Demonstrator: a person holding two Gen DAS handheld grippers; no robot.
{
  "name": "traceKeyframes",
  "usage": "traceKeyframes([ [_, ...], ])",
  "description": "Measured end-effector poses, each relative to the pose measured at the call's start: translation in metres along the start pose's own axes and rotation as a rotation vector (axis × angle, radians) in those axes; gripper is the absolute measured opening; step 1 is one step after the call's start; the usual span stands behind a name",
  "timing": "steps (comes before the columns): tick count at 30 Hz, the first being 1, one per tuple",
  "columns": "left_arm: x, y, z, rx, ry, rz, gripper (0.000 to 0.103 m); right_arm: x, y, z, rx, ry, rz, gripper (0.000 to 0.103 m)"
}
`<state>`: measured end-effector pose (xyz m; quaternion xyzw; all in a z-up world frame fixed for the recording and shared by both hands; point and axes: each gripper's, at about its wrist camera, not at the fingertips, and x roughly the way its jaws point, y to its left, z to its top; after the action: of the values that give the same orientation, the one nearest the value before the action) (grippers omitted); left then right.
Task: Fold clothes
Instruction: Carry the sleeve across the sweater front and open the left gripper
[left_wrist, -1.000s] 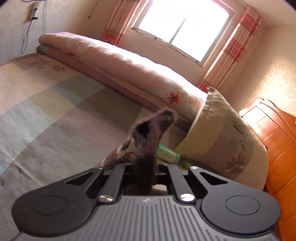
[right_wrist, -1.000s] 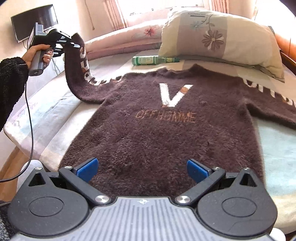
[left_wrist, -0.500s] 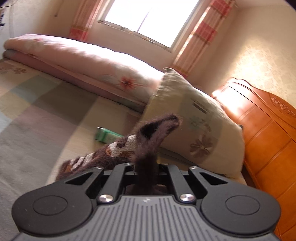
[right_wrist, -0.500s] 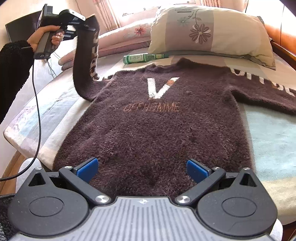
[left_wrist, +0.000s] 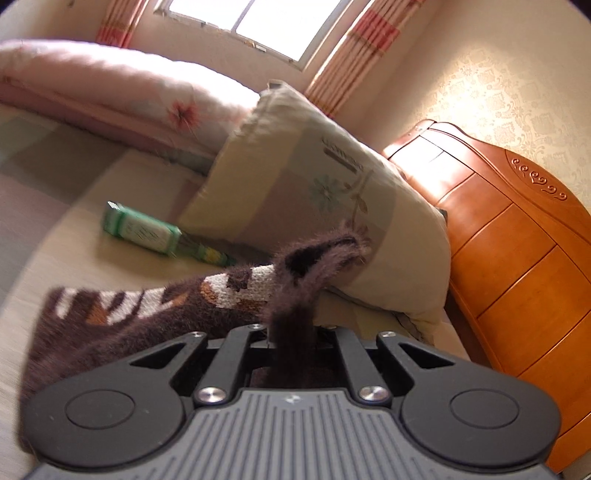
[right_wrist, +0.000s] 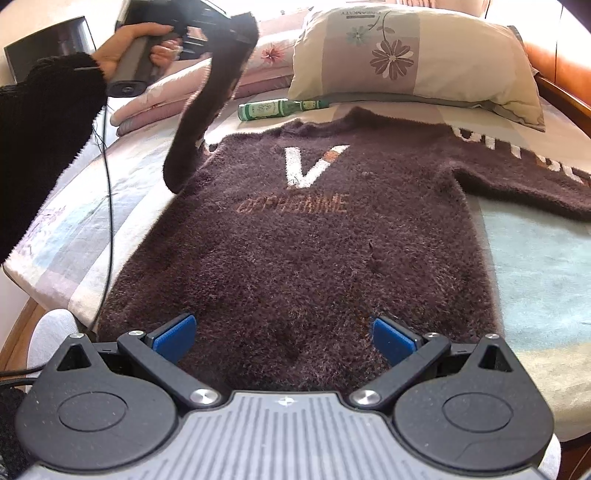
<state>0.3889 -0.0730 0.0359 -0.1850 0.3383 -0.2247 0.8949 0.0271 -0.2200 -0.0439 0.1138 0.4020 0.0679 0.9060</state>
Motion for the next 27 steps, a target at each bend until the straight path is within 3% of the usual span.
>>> traceKeyframes([
  [7, 0.048, -0.02, -0.027, 0.019, 0.039, 0.01, 0.005, 0.008, -0.006, -0.002, 0.005, 0.038, -0.011, 0.103],
  [17, 0.113, -0.033, -0.096, 0.127, 0.093, 0.087, 0.005, 0.016, -0.016, -0.004, 0.036, 0.075, -0.045, 0.103],
  [27, 0.129, -0.049, -0.093, 0.202, 0.07, 0.109, 0.005, 0.022, -0.023, -0.008, 0.062, 0.095, -0.049, 0.103],
])
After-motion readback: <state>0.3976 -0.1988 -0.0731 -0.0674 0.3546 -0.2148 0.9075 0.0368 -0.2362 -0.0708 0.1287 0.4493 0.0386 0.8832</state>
